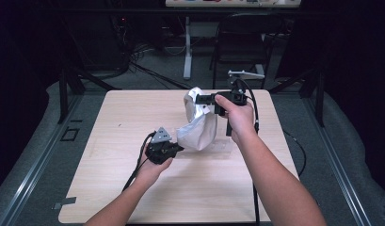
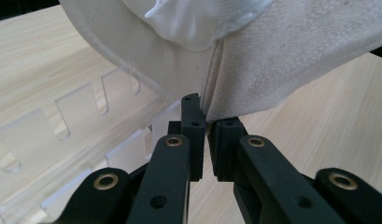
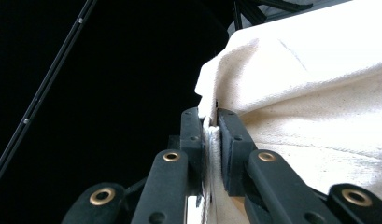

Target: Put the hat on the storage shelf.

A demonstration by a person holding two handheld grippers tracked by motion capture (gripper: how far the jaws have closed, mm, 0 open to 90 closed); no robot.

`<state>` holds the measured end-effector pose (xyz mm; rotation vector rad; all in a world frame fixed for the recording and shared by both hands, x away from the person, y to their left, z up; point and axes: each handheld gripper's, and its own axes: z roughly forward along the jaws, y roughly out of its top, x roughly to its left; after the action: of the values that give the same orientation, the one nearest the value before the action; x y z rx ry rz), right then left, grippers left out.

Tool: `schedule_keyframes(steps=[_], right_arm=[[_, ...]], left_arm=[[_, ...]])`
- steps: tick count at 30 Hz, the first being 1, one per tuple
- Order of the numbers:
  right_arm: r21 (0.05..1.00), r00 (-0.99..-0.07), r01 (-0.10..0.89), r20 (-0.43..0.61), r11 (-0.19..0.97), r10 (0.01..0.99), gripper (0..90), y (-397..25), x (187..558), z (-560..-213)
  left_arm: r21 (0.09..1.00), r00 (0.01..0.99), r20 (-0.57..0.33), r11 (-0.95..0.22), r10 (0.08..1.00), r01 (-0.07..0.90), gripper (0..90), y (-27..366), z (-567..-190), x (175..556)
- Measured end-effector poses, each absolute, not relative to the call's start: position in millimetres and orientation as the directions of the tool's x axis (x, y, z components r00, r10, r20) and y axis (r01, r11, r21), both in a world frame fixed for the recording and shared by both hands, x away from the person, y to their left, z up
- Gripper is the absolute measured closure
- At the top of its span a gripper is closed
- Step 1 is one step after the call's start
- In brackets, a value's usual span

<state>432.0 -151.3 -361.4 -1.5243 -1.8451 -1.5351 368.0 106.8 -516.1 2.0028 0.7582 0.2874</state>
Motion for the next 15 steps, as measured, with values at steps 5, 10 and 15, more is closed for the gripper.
schedule_keyframes(steps=[5,10,15], right_arm=[[0.527,-0.396,0.841,0.753,-0.122,0.525,82.0,-147.5,432.9,-363.4],[0.528,-0.393,0.841,0.745,-0.116,0.538,81.9,-145.8,433.4,-364.8],[0.525,-0.386,0.845,0.728,-0.099,0.567,81.8,-142.5,434.0,-367.8]], left_arm=[[0.830,0.771,-0.107,-0.370,0.628,0.418,85.8,106.7,-517.4,367.6],[0.822,0.741,-0.145,-0.337,0.656,0.460,85.9,104.4,-519.6,364.5],[0.804,0.735,-0.140,-0.357,0.664,0.476,85.9,100.6,-528.0,362.5]])
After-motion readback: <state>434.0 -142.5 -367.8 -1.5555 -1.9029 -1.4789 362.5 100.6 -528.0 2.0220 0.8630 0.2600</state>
